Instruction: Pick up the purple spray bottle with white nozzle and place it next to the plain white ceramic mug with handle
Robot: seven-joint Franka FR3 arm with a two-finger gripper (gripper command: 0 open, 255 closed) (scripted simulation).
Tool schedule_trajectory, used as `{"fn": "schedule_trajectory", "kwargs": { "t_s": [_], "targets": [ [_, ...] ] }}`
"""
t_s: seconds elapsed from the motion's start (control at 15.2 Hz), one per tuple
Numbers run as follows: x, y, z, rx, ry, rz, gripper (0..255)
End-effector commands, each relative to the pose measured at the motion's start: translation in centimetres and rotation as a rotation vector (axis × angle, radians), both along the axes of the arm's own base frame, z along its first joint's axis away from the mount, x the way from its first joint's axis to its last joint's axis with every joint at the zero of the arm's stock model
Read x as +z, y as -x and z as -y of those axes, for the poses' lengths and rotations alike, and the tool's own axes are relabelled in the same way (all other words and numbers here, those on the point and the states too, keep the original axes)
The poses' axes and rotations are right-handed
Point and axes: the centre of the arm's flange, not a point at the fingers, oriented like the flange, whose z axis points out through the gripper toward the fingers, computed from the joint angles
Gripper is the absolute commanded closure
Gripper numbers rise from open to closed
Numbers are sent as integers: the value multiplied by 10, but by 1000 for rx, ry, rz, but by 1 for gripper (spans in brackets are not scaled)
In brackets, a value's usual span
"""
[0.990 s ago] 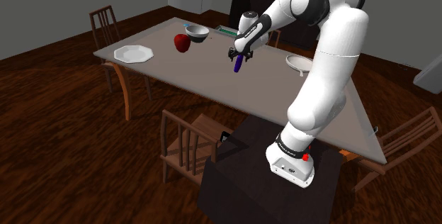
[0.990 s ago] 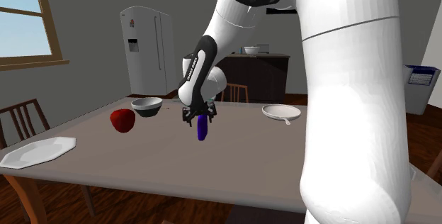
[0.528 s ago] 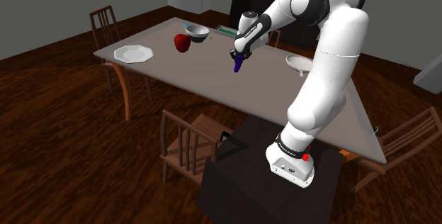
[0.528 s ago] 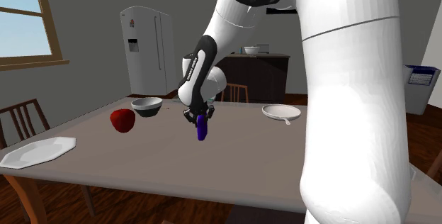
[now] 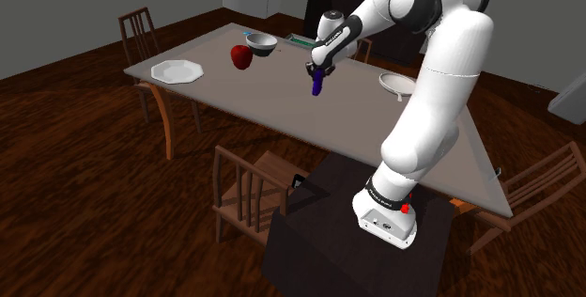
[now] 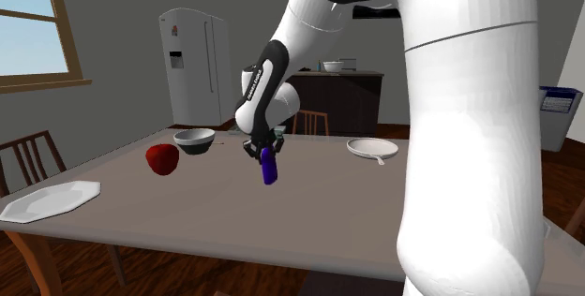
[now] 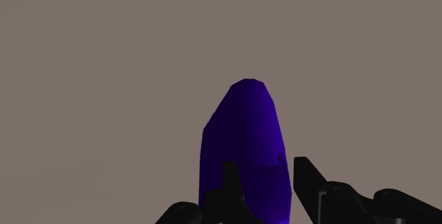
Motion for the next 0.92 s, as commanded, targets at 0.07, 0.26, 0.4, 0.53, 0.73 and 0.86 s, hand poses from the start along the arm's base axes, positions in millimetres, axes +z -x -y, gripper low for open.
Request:
{"fn": "schedule_trajectory", "kwargs": {
  "t_s": [0.07,0.26,0.4,0.53,0.73,0.86],
  "targets": [
    [16,0,-1,0,0,0,255],
    [32,0,-1,0,0,0,255],
    [43,0,-1,0,0,0,255],
    [53,0,-1,0,0,0,255],
    [69,0,-1,0,0,0,255],
    [80,0,-1,0,0,0,255]
  ]
}}
